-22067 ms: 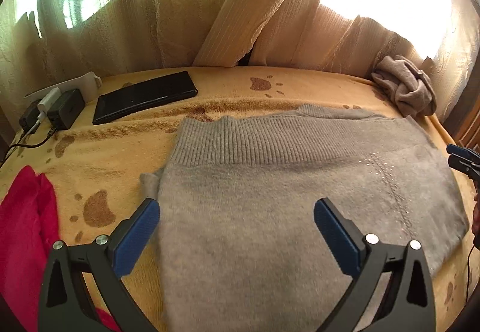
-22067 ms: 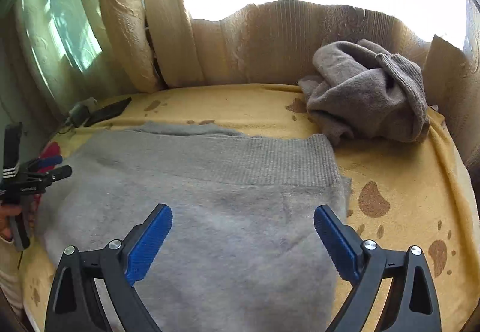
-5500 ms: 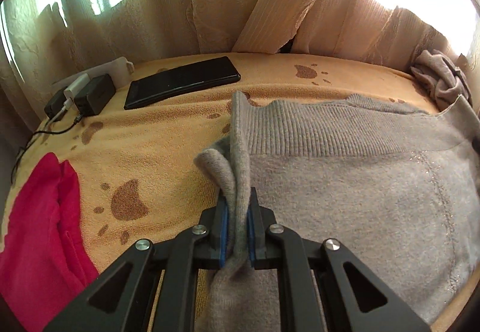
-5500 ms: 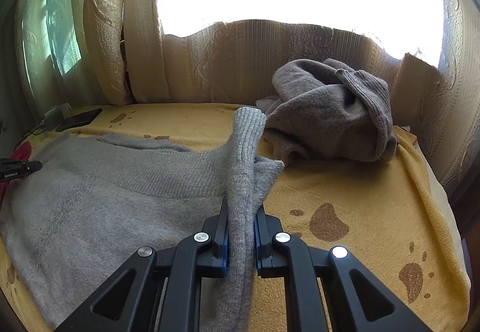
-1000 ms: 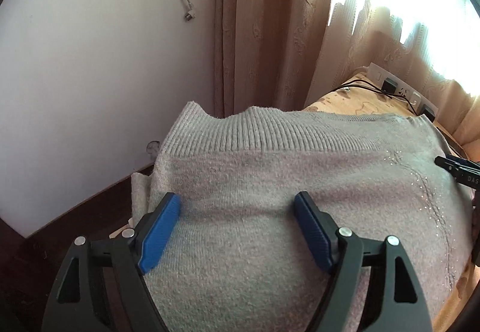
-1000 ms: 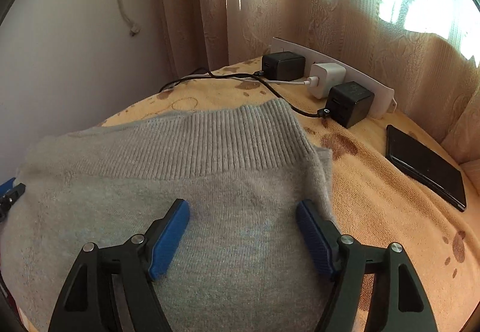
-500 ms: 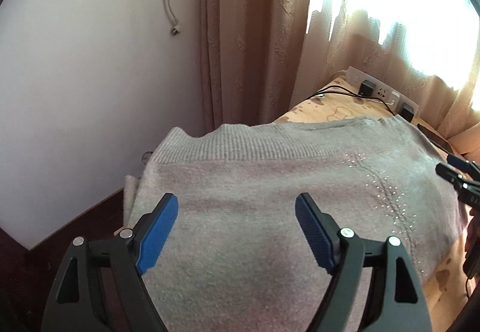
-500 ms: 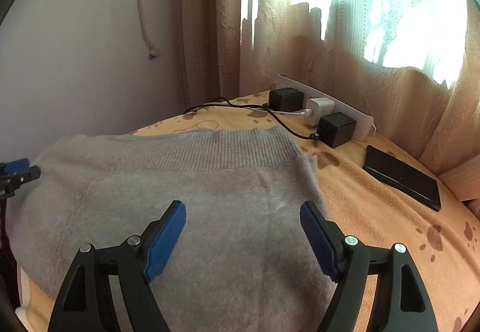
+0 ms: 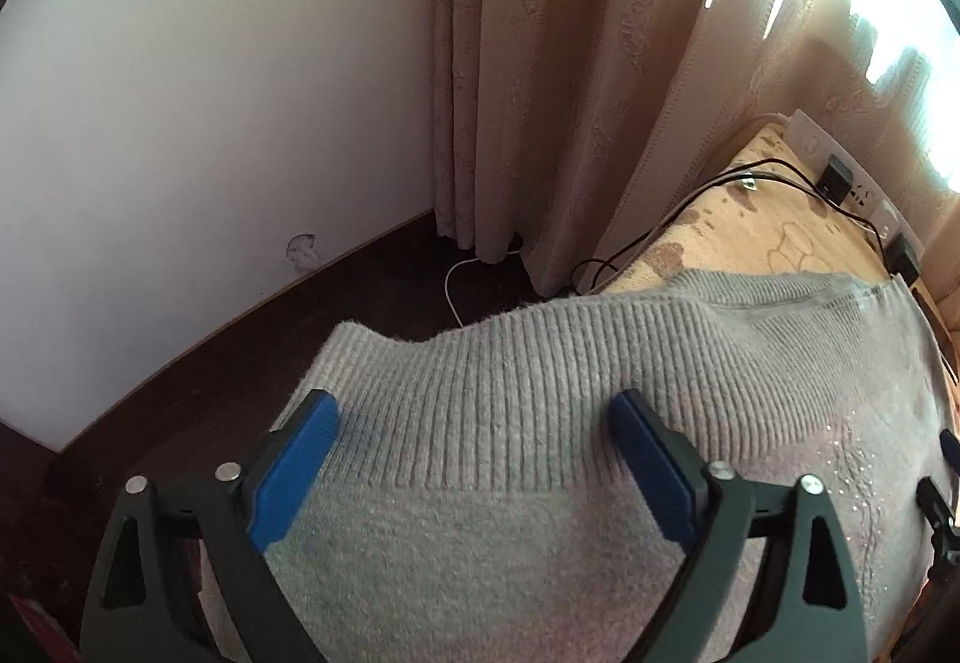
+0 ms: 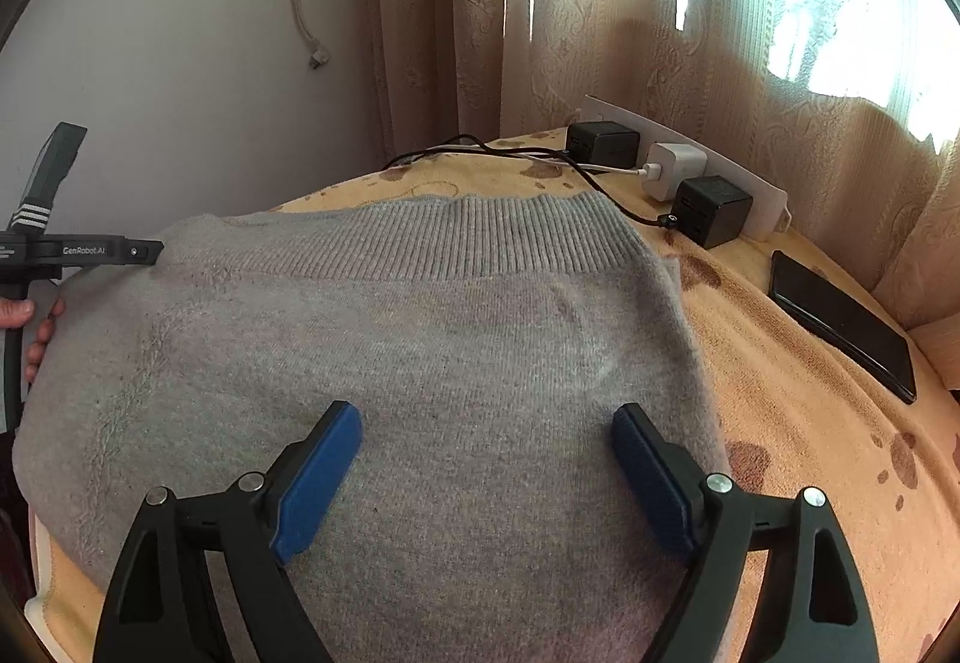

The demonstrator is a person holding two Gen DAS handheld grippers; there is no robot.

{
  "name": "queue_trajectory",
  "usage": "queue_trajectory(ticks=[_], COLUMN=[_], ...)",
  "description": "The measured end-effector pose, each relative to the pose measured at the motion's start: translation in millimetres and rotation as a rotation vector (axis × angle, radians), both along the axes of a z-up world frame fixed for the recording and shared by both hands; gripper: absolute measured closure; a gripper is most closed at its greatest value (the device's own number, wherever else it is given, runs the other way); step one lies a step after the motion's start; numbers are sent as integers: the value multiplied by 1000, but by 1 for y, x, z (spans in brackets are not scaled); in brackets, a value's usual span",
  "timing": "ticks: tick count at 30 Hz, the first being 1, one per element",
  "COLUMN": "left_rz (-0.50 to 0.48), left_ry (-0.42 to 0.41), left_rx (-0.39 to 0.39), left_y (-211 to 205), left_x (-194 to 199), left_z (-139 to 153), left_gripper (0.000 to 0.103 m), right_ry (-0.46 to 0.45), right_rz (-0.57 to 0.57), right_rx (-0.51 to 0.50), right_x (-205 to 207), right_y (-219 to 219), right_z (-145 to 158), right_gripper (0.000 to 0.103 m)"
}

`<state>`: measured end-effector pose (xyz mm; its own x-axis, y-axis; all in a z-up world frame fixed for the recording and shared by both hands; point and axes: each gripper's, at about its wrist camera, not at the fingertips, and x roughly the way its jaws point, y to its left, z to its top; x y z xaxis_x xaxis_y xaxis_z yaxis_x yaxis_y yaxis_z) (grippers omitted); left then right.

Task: Fold clothes
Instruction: 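Lower the sweater onto the bed and open both grippers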

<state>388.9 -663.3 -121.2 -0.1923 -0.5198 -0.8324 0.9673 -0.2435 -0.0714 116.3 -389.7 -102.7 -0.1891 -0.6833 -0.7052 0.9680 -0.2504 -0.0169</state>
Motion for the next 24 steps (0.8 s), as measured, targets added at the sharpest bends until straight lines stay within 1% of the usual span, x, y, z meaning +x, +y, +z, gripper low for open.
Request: queue_trajectory(ticks=[2, 6, 8, 10, 11, 12, 14, 16, 17, 19, 22, 24], left_rz=[20, 25, -44, -122, -156, -179, -178, -152, -142, -139, -146, -147], left_ry=[16, -2, 13, 4, -1, -10, -44, -16, 2, -5, -43, -39], left_rx=[8, -64, -85, -94, -86, -72, -51, -19, -15, -22, -39, -39], left_y=[-1, 21, 36, 47, 49, 48, 41, 32, 30, 30, 34, 31], left_x=[3, -4, -18, -37, -47, -55, -63, -60, -57, -57, -61, -61], left_z=[1, 16, 23, 26, 25, 21, 12, 5, 5, 5, 6, 4], left_gripper=[5, 5, 5, 5, 4, 4, 4, 4, 4, 4, 4, 4], right_ry=[-10, -76, -112, -147, -157, -151, -121, 22, 28, -4, -2, -3], right_rz=[-5, -32, -32, -4, 12, 36, 81, 96, 100, 87, 89, 85], right_rx=[5, -24, -41, -26, -4, 26, 87, 161, 188, 172, 177, 165], right_x=[-3, -13, -16, -15, -13, -9, 0, 12, 12, 6, 6, 6], right_y=[-2, -17, -33, -56, -69, -80, -102, -114, -117, -114, -113, -110], right_z=[3, 19, 28, 30, 27, 22, 12, -4, -9, -9, -11, -10], right_gripper=[13, 13, 13, 13, 13, 13, 13, 13, 13, 13, 13, 13])
